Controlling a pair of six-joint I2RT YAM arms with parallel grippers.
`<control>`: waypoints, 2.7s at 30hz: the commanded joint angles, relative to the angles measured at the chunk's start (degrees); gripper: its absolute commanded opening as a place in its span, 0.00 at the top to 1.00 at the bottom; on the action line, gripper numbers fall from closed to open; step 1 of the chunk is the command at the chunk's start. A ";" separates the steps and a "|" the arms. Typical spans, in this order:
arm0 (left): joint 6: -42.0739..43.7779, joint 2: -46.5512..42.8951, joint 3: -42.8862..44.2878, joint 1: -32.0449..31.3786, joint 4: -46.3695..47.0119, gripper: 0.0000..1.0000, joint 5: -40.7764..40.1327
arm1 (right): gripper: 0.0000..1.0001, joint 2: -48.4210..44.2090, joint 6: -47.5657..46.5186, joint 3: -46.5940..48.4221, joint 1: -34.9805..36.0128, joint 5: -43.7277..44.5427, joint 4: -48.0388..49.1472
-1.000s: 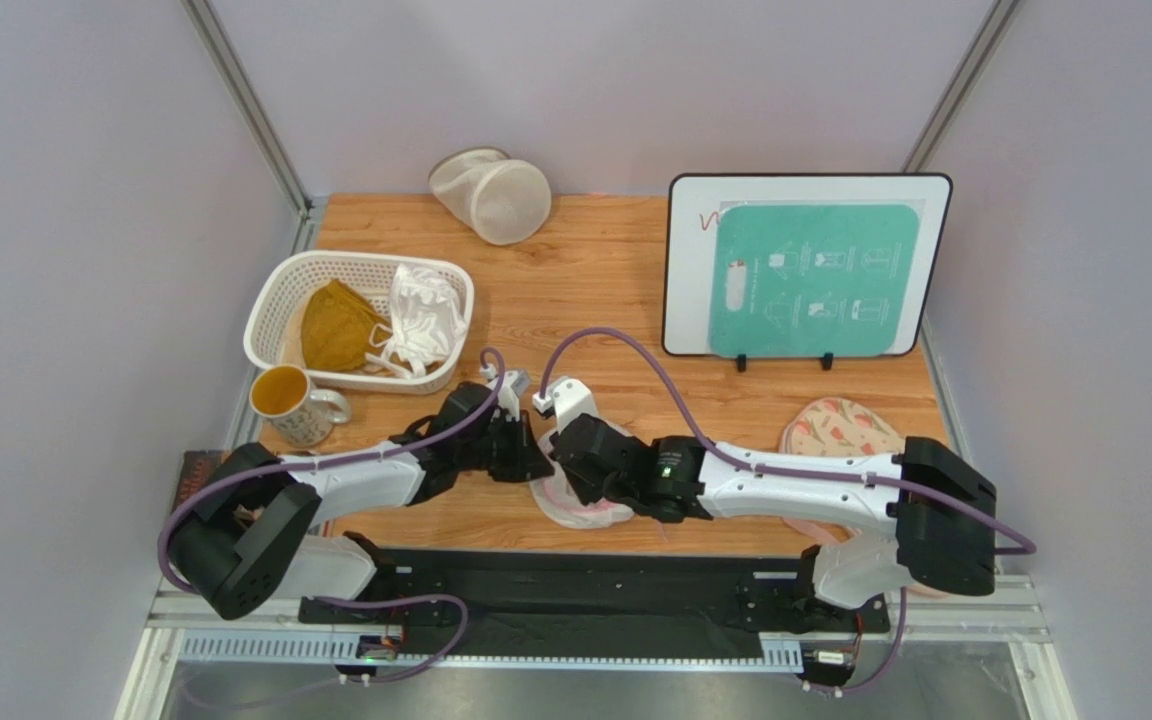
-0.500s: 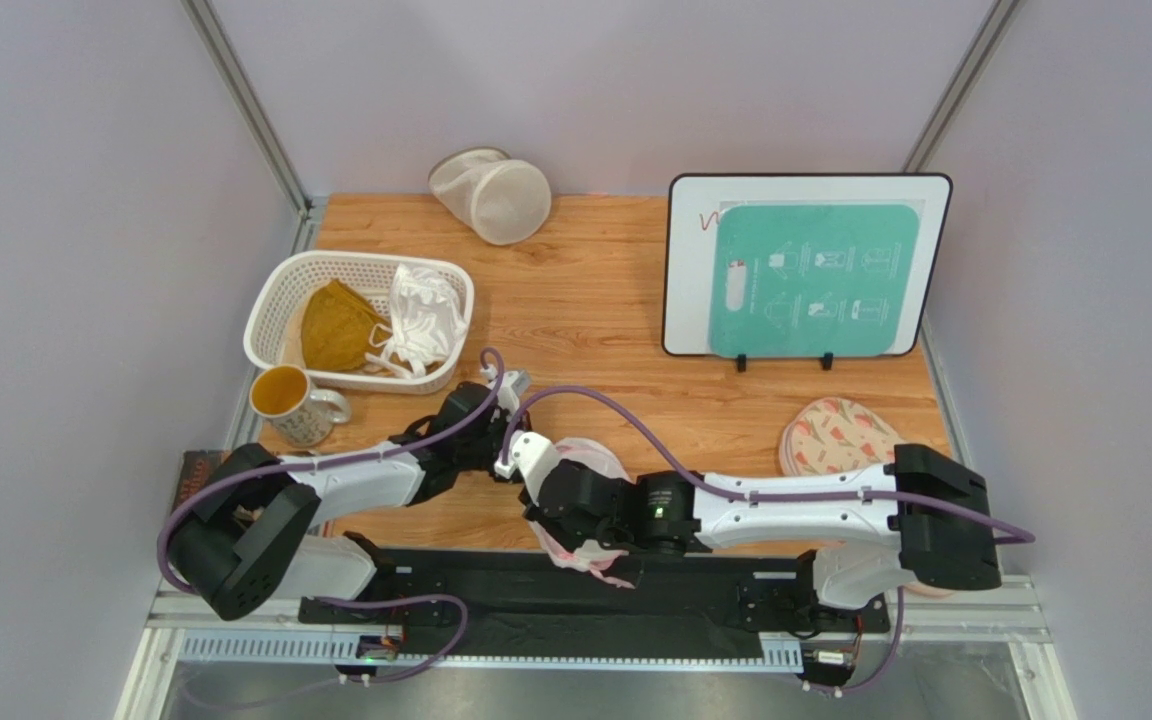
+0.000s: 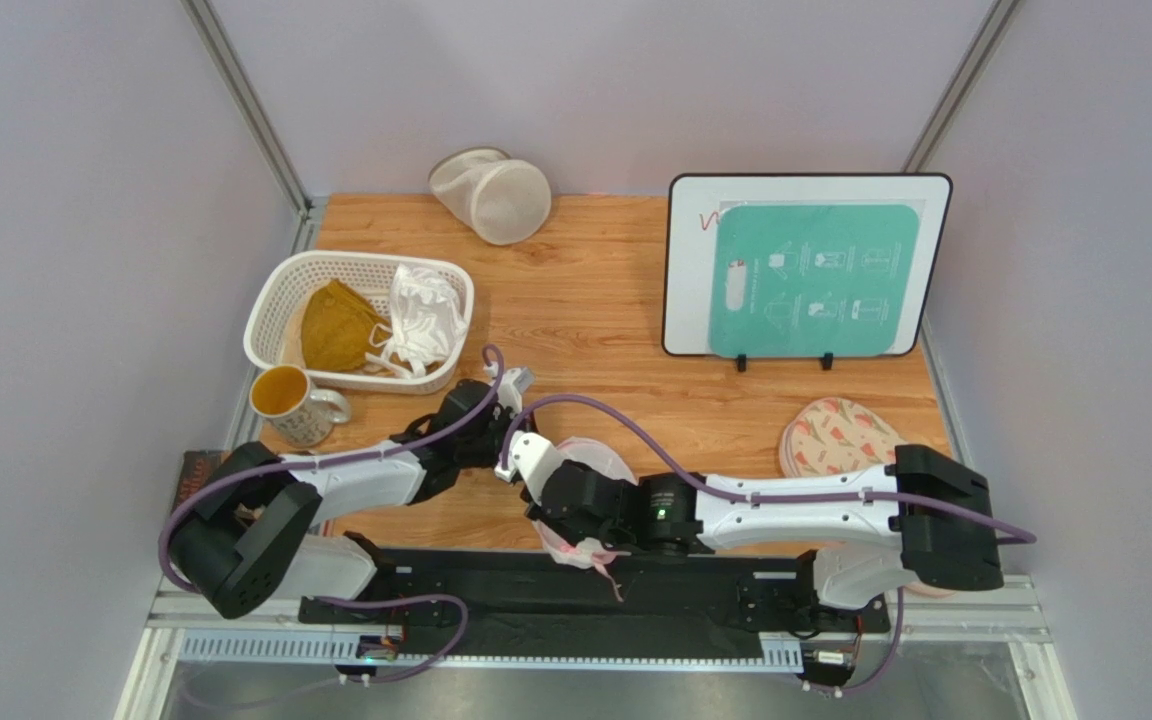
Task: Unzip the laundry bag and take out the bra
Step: Close the laundry bag at the center of the board, then reset both arms
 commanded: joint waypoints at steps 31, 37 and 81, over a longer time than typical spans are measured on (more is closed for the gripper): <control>7.91 -28.02 11.93 0.75 -37.06 0.00 -21.03 | 0.99 7.83 1.14 -1.01 -1.78 -3.91 7.06; 9.23 -29.34 13.86 1.28 -42.77 0.00 -22.00 | 0.32 5.99 2.19 0.22 -1.78 -3.91 5.12; 15.48 -50.87 27.66 1.37 -66.77 0.00 -31.05 | 0.00 -61.96 33.22 -9.62 -23.84 23.42 -40.32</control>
